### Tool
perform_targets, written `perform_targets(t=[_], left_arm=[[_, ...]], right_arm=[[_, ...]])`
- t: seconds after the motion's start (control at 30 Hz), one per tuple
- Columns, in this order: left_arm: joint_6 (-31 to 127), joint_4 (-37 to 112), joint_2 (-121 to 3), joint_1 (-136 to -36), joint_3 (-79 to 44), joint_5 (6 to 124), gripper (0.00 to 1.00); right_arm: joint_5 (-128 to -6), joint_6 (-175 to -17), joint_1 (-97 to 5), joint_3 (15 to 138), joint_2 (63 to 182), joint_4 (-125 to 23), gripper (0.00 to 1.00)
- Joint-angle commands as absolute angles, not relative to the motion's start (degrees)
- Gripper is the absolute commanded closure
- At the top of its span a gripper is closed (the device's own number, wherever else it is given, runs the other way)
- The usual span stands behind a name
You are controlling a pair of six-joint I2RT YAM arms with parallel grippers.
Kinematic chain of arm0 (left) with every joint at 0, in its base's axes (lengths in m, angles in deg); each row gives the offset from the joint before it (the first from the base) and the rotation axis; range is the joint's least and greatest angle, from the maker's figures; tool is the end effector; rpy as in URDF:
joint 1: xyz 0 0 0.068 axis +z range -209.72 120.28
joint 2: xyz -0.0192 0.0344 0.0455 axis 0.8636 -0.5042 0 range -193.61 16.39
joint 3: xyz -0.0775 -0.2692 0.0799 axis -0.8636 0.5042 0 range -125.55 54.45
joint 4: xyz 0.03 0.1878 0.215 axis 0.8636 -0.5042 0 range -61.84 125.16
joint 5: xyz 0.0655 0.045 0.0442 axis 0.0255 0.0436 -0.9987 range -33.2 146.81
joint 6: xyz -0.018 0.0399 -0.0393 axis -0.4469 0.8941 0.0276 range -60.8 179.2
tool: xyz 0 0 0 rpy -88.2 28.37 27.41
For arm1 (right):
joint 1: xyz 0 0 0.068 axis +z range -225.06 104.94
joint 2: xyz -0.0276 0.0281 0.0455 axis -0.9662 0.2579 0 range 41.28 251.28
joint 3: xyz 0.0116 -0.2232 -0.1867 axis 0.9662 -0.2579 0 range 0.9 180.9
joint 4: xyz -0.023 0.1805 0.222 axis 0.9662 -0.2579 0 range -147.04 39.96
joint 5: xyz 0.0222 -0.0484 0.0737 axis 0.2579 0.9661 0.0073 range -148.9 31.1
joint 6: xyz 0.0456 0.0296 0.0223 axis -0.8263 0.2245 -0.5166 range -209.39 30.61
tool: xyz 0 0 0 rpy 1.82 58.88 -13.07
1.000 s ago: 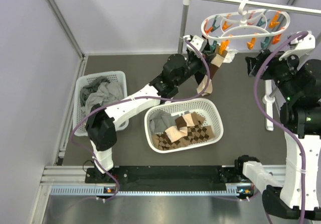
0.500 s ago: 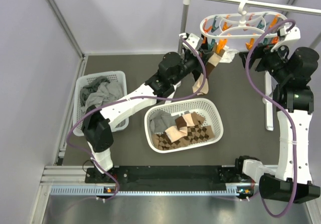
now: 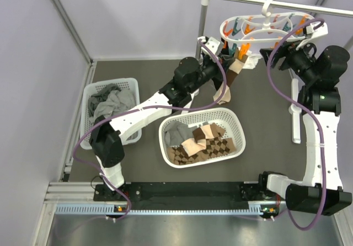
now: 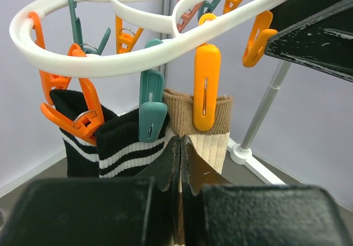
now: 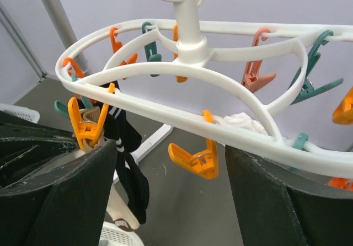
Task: Clip the socks to the hanger
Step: Open the clamp at the hanger.
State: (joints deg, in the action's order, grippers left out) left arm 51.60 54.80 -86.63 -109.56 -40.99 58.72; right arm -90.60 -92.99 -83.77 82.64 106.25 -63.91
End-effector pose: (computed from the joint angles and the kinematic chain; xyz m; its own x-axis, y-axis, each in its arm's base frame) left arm 0.3056 -0.3644 0.4372 0.0297 -0.2401 -0.9703 0.7959 0.5930 -0.1223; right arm 0.2541 -0.0163 0.5114 0.0254 0.0501 -0.9984 -0.3923 0.9191 0.0362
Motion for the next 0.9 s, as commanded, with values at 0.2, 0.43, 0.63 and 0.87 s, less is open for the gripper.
perform_targets(t=[0.2, 0.43, 0.63, 0.87], left_arm=[[51.5, 55.3, -82.4, -109.2, -40.7, 59.7, 0.98], [51.6, 54.8, -82.6, -109.2, -40.8, 60.2, 0.98], [52.5, 54.2, -82.9, -109.2, -40.9, 60.3, 0.98], [55.6, 53.4, -83.1, -109.2, -40.0, 61.0, 0.92]], right_arm=[[-94.8, -91.2, -84.4, 83.5, 109.1, -57.3, 0.26], [-96.6, -91.4, -84.4, 83.4, 109.7, -56.5, 0.43], [-97.9, -92.4, -84.4, 82.9, 108.6, -56.8, 0.67], [-97.8, -96.0, -84.3, 80.7, 105.5, -57.7, 0.85]])
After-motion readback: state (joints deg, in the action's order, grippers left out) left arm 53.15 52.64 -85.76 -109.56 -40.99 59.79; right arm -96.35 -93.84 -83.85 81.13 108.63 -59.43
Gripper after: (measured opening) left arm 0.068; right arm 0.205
